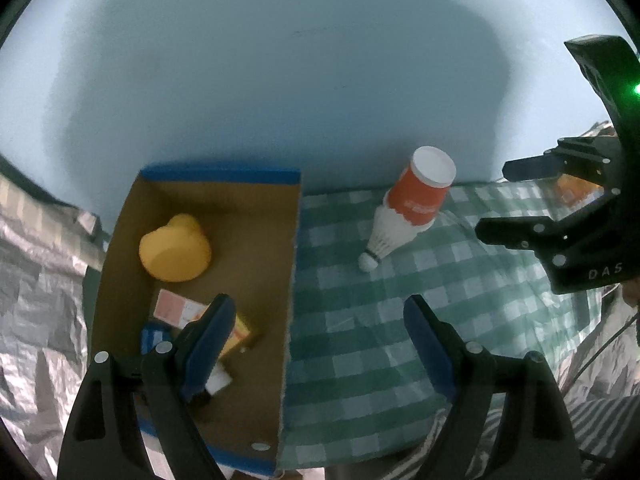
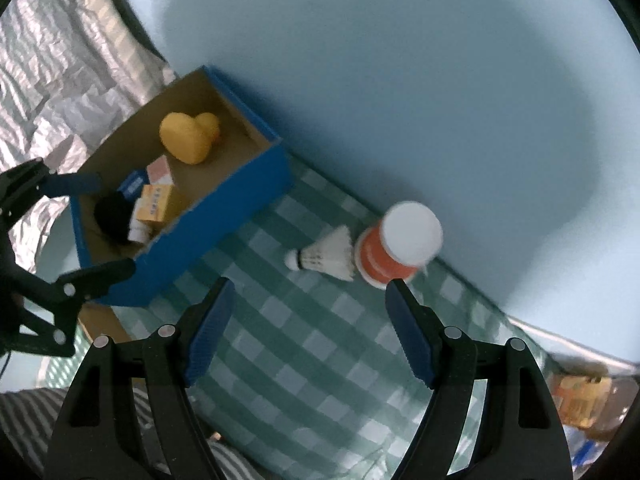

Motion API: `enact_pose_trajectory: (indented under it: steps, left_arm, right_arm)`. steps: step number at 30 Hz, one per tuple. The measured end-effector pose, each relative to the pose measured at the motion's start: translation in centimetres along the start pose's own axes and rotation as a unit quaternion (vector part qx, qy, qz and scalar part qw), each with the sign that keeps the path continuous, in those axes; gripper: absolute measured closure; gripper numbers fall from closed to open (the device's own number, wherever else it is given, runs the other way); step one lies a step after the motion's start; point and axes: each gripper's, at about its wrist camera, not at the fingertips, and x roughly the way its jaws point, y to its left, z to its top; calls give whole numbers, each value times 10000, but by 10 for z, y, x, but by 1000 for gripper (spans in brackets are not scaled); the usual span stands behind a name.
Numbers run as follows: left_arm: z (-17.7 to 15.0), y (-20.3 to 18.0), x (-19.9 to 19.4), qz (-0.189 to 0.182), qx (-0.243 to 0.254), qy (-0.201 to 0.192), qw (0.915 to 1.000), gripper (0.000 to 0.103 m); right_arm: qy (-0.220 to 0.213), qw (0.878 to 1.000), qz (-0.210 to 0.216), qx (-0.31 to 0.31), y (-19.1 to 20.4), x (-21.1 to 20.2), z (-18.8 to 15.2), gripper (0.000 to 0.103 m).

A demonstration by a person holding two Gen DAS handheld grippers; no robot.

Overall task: Organize objects
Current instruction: 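Move both tools toward the orange cup and white shuttlecock, then grasp the orange cup rim with right tool while left tool grasps the shuttlecock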

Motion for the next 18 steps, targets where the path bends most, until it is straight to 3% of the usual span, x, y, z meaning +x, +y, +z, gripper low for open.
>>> enact_pose_trajectory:
  steps: [10, 18]
  left_arm:
    - [20, -27, 28, -115, 363, 133, 9992, 16]
    - [32, -42, 63, -172, 603, 384, 9973, 16]
  right_arm:
    - [108, 9995, -96, 275, -42, 4, -17, 25]
    - [159, 9990, -186, 374, -62, 31, -8, 25]
